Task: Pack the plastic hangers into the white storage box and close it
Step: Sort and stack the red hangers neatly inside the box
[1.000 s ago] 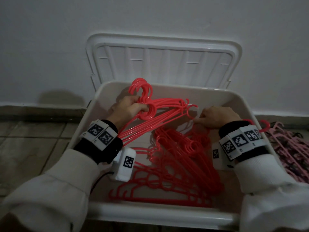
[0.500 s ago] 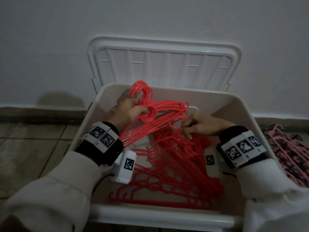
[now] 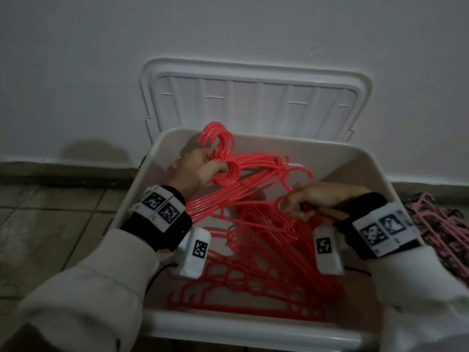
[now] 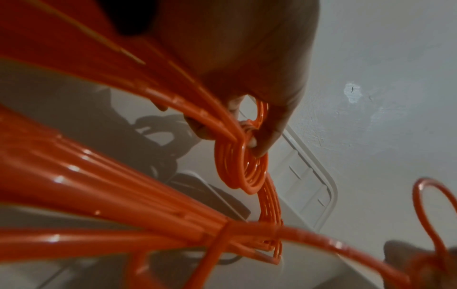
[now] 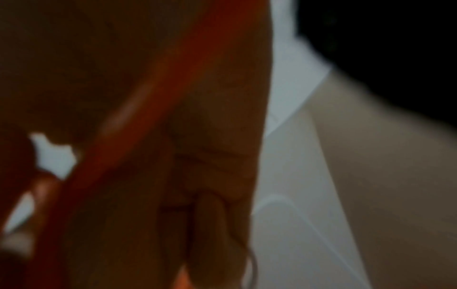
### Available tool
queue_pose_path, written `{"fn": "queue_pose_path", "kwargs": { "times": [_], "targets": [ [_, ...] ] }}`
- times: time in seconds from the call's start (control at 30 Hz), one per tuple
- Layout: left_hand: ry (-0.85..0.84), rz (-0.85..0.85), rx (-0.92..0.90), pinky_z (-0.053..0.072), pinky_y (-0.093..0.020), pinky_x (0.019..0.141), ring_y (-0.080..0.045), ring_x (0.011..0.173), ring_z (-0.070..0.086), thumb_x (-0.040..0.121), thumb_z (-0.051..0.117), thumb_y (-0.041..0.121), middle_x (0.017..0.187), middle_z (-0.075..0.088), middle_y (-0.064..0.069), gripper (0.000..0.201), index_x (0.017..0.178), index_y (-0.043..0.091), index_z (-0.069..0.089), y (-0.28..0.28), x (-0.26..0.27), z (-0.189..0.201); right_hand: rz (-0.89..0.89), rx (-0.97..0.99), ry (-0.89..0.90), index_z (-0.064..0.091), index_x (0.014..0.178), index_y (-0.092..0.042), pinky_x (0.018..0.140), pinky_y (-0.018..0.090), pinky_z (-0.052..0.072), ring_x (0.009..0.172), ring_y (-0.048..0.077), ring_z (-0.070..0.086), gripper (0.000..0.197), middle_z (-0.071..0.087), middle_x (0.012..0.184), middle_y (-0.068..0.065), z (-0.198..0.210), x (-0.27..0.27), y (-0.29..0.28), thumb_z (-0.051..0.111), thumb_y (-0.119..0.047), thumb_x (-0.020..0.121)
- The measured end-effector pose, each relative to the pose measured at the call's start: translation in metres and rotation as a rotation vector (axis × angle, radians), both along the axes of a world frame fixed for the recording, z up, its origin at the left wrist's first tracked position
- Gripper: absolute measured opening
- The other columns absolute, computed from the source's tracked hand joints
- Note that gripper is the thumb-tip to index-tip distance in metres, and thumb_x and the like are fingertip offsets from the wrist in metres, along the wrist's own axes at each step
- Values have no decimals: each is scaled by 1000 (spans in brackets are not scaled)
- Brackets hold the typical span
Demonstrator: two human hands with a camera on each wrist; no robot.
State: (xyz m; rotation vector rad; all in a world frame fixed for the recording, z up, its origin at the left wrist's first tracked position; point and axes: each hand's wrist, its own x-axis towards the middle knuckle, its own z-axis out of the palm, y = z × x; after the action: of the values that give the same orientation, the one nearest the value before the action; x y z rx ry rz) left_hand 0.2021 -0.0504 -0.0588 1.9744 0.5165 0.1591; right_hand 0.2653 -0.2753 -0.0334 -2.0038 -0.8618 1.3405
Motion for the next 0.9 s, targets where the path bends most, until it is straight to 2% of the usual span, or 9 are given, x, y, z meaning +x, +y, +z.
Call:
{"fn": "queue_pose_path", "kwargs": {
  "times": [0.1,0.2,0.3,0.4,0.47,0.53,0.63,0.77,0.9],
  "targets": [
    [7,-12,17,47,-45,93,-25,83,64,45,72,38,77,69,-4,19,62,30,69,-2,0,-3,105,-220,-40,41,55,-14,47,14,27,38,2,30,41,38,40,-12,-24,-15,16,46,-15,95],
    [31,-10,27,46,-44,92,-22,80,60,45,71,40,66,64,3,13,56,32,67,-4,-2,-1,57,-244,-51,44,56,-15,51,16,31,43,4,33,42,41,47,-8,-33,-19,22,46,-27,97],
    [27,-16,13,44,-46,95,-24,85,61,32,63,48,68,65,4,27,56,38,67,-4,-1,-1,55,-335,-110,51,61,-16,58,16,36,45,2,41,41,48,50,-10,-33,-21,21,43,-33,98],
    [-1,-51,25,44,-47,95,-26,92,62,33,64,49,81,68,-1,35,64,34,67,-5,-3,-3,111,-443,-166,62,88,-11,70,24,43,60,6,50,24,55,67,-4,-36,-22,17,49,-30,96],
    [-34,-62,-17,43,-46,98,-27,101,62,34,66,51,94,69,-2,43,75,36,64,-5,-5,-5,122,-406,-169,63,88,-17,66,23,41,58,5,47,15,55,69,-3,-29,-19,15,52,-24,94],
    [-71,-86,-44,43,-47,99,-28,101,63,33,70,51,97,71,-5,47,77,35,65,-4,-4,-10,83,-329,-93,64,78,-22,59,22,39,52,3,48,22,59,66,-6,-19,-13,12,50,-16,94],
    [-20,-142,2,46,-46,96,-27,94,66,31,72,60,88,72,-4,59,78,26,67,-3,1,-13,-18,-274,46,59,78,-11,56,19,47,50,2,59,22,65,57,-7,-10,-7,2,46,-10,96],
    [13,-167,41,47,-40,95,-20,93,66,24,70,77,89,72,3,75,83,30,68,1,0,-14,-131,-258,80,57,77,-3,62,23,49,57,8,68,24,70,61,0,-8,-7,-8,44,-7,97],
    [6,-182,16,47,-42,96,-19,94,67,39,71,62,92,73,3,57,86,30,69,-1,-3,-9,-330,-183,76,59,78,-1,44,15,45,51,6,66,26,70,60,-1,-6,-11,-11,43,-7,97]
  ]
}}
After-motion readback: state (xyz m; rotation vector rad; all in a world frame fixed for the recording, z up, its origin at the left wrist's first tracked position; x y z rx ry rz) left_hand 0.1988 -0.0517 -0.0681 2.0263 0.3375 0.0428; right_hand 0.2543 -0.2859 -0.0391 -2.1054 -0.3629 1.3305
